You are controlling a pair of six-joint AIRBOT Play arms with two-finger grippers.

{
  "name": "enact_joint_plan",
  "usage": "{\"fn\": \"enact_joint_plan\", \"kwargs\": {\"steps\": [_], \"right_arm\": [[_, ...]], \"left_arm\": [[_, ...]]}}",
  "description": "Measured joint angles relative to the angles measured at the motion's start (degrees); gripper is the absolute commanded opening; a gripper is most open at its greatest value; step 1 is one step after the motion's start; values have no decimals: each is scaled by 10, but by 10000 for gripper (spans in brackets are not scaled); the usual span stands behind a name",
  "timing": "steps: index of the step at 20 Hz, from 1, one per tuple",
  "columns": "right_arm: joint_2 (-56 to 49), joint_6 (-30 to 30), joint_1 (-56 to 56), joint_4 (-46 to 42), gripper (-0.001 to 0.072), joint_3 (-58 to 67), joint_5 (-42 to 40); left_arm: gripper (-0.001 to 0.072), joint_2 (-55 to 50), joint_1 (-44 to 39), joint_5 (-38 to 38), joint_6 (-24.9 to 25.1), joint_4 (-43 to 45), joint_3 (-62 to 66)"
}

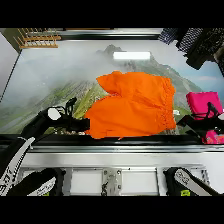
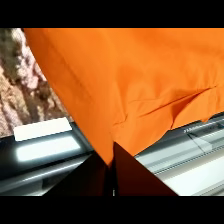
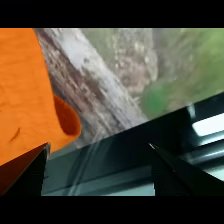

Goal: Fold the clothes and pants, and hang the long-sleeved shirts on hangers.

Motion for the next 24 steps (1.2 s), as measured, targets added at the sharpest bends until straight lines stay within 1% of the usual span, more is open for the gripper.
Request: {"fn": "enact_joint_plan", "kwargs": {"steps": [3, 4, 5, 7, 8, 9, 10, 11, 12, 15, 18, 21, 24], "right_arm": [[-3, -42, -5, 95, 675, -62, -48], [-7, -50, 1, 117, 643, -74, -65], [-11, -57, 10, 135, 571, -82, -77], [-23, -68, 40, 170, 560, -95, -107], [-28, -72, 56, 180, 533, -97, -121], [-32, -76, 73, 188, 441, -100, -135], [-37, -78, 89, 192, 299, -102, -148], [-40, -80, 105, 193, 132, -104, -159], [-43, -84, 117, 191, 17, -105, -167], [-41, -104, 140, 186, 15, -92, -166], [-8, -115, 148, 165, 15, -23, -123], [47, -115, 152, 158, 15, 92, -45], [114, -96, 156, 158, 15, 217, 25]], "left_arm": [[7, -1, 0, 2, 1, 0, 1], [7, -2, 0, 3, 2, 0, 1], [7, -2, 0, 4, 2, 0, 1], [7, -2, 0, 4, 2, 0, 1], [7, -2, 0, 4, 2, 0, 1], [7, -2, 0, 4, 2, 0, 1], [6, -2, 0, 4, 2, 0, 1], [7, -2, 0, 4, 2, 0, 1], [7, -2, 0, 4, 2, 0, 1], [6, 8, 6, 7, 2, 7, 4], [6, 52, 39, 4, 0, 31, 42], [6, 123, 84, -15, 0, 42, 137], [6, 201, 111, -25, 0, 45, 263]]}}
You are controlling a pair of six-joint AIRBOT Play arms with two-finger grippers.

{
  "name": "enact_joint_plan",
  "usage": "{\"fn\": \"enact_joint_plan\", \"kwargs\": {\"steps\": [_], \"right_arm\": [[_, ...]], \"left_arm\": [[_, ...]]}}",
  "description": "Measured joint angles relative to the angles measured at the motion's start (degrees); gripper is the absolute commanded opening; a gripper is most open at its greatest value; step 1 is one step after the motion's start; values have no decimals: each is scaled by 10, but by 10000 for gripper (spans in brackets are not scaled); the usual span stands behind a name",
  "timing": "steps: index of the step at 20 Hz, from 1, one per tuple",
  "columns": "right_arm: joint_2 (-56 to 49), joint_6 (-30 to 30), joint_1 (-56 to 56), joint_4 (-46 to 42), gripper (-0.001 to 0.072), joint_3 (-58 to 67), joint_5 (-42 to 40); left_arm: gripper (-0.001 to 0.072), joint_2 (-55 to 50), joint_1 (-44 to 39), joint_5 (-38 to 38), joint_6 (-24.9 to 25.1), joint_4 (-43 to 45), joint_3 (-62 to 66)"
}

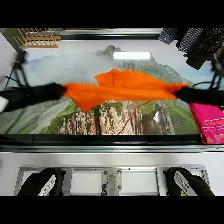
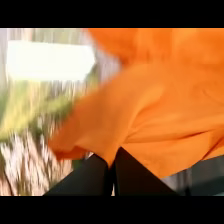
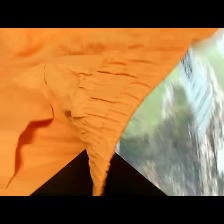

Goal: Fold the clothes and pants, and hang the long-sleeved shirts on hangers.

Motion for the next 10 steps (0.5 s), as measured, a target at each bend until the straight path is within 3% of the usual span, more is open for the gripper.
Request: {"fn": "enact_joint_plan", "kwargs": {"steps": [4, 10], "right_arm": [[100, 36, 1, -4, 15, 118, 50], [223, 89, 1, -8, 15, 166, 89]], "left_arm": [[6, 92, 12, 2, -10, 6, 138], [6, 161, 16, 27, -35, 9, 266]]}}
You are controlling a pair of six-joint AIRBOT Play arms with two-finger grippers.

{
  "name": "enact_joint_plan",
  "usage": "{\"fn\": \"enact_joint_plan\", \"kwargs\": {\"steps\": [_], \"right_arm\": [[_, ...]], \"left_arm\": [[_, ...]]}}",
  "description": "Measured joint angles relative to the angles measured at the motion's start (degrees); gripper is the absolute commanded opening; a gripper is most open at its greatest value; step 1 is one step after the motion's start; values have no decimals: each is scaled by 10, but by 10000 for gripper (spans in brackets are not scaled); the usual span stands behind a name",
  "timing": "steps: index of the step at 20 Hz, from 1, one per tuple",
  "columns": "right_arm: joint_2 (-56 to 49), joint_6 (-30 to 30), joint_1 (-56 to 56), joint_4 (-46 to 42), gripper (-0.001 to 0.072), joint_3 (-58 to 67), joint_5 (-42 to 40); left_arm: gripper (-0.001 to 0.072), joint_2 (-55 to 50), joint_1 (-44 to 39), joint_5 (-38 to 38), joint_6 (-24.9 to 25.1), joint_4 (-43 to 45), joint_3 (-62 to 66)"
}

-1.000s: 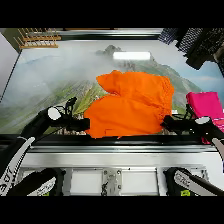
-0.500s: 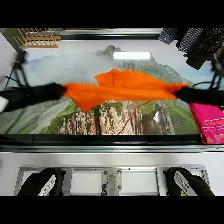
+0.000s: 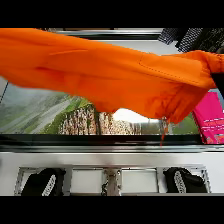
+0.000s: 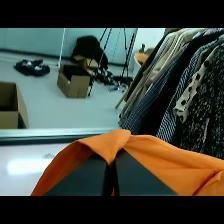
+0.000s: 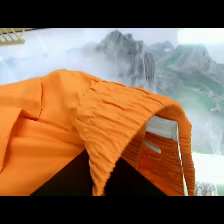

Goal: Fold the clothes and pants, and hang the long-sleeved shirts on hangers.

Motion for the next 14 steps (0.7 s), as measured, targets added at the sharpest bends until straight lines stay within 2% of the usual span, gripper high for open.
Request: {"fn": "enact_joint_plan", "kwargs": {"steps": [3, 7, 11, 14], "right_arm": [[24, 27, 0, 11, 15, 6, 30], [7, 68, 0, 32, 15, 9, 74], [-78, 97, 6, 23, 14, 9, 111], [-184, 103, 40, -35, 15, 9, 120]], "left_arm": [[6, -30, 0, 5, -3, 0, 64], [7, -132, -1, 8, -4, 1, 124], [7, -286, -28, 7, -4, 1, 153], [7, -415, -60, 9, -3, 3, 171]]}}
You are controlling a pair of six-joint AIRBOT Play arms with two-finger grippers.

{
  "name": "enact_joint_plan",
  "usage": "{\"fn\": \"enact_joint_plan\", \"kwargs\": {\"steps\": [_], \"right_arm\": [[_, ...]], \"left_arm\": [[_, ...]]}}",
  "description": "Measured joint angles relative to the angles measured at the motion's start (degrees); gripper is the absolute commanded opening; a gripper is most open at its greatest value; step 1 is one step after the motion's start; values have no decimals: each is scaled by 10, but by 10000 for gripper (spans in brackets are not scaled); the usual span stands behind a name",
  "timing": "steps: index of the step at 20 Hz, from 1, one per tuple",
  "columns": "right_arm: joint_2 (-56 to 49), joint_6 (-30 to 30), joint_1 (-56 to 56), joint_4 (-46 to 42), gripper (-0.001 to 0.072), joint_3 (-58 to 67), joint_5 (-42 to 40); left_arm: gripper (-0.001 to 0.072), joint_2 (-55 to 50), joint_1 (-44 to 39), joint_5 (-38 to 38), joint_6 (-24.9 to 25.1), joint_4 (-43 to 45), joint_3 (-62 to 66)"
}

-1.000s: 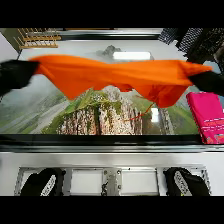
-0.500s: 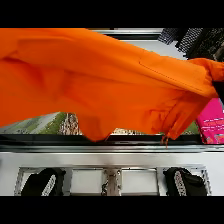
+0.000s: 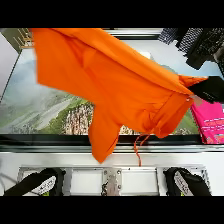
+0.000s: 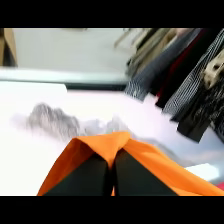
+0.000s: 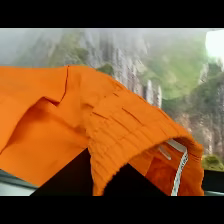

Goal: Fold the clothes and pants, and hang the long-sleeved shirts on hangers.

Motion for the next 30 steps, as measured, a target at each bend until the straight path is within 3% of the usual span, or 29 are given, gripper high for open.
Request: {"fn": "enact_joint_plan", "kwargs": {"steps": [6, 13, 14, 15, 16, 17, 18, 20, 25, 30], "right_arm": [[-210, -2, 50, -90, 15, 2, -113], [-274, -4, 54, -144, 33, 2, -224], [-277, -4, 54, -149, 166, 2, -233], [-281, -4, 54, -155, 493, 2, -243], [-285, -4, 54, -162, 697, 2, -255], [-288, -4, 54, -164, 684, 2, -266], [-290, -5, 54, -165, 684, 2, -275], [-290, -20, 53, -166, 681, 2, -284], [-259, -127, 51, -170, 679, -31, -236], [-225, -169, 50, -172, 679, -140, -214]], "left_arm": [[7, -206, -42, 0, 4, -1, 59], [7, -245, -16, -36, 4, -2, 35], [7, -240, -13, -38, 3, -3, 18], [7, -235, -11, -40, 3, -3, -1], [147, -232, -11, -42, 3, -3, -20], [534, -230, -11, -43, 3, -2, -40], [708, -229, -12, -45, 3, -2, -59], [613, -226, -10, -47, 2, -3, -92], [614, -188, 17, -73, -1, -2, -185], [613, -90, 24, -94, 7, -3, -396]]}}
